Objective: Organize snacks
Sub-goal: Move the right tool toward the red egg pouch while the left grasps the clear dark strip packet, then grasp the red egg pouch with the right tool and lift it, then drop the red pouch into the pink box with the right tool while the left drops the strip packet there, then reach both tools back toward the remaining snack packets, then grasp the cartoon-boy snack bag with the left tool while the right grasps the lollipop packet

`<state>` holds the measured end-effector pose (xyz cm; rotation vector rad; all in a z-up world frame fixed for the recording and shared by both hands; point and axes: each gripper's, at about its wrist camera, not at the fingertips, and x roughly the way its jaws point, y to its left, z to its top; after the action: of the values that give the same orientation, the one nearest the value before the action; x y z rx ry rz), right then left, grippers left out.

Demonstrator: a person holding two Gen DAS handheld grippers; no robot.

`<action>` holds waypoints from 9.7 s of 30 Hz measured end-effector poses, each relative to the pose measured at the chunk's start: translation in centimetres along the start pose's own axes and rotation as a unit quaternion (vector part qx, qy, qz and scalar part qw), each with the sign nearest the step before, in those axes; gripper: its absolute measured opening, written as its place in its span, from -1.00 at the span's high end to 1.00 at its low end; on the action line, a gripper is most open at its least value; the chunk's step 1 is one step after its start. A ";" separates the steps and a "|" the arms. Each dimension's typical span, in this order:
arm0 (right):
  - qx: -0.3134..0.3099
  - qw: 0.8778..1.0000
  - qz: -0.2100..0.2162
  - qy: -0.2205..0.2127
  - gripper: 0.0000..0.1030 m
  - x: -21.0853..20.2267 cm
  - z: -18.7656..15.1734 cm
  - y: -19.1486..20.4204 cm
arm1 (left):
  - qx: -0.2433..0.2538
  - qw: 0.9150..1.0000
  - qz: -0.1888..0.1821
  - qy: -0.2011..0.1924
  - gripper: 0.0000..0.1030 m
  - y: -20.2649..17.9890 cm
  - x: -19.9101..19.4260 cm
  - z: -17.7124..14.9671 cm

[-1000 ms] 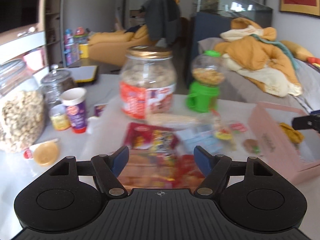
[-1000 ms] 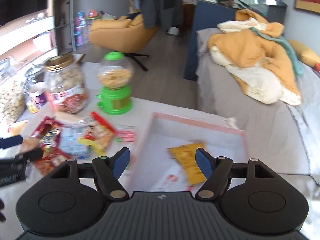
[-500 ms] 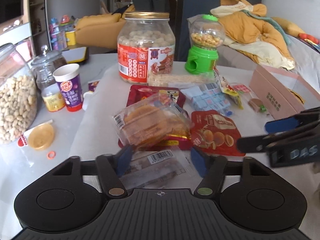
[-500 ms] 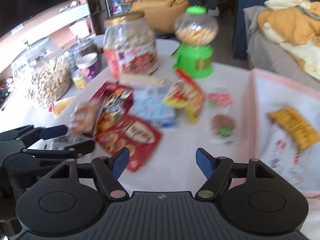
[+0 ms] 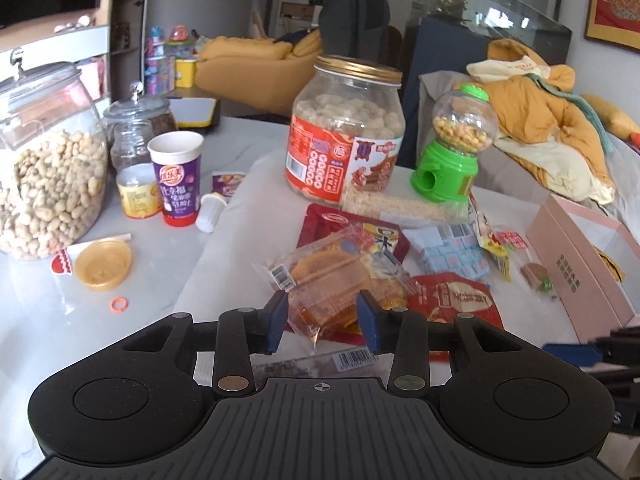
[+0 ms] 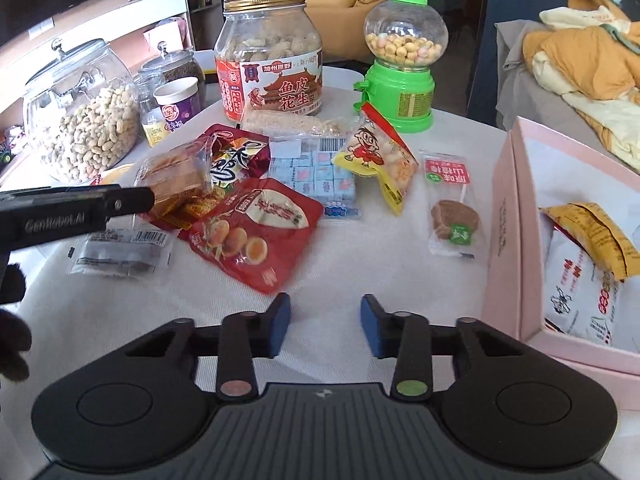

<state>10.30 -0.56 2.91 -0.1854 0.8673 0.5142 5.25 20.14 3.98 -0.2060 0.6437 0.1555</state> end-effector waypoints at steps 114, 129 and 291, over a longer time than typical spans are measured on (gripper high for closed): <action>0.000 0.994 -0.056 -0.096 -0.44 -17.7 2.1 -8.1 | 0.097 0.981 -0.155 -0.068 0.25 -12.5 -8.6 -0.5; 0.079 0.985 -0.099 -0.115 -0.44 -17.9 0.5 -16.4 | 0.090 0.980 -0.174 -0.030 0.13 -24.0 -1.8 5.7; 0.022 0.996 0.006 -0.085 -0.30 -5.6 -8.4 -6.9 | 0.263 0.960 0.098 -0.011 0.06 -17.4 -0.5 -6.2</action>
<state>5.04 -11.57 1.47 -0.0947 0.7139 0.5142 4.91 1.81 1.88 0.3743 0.6603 0.1709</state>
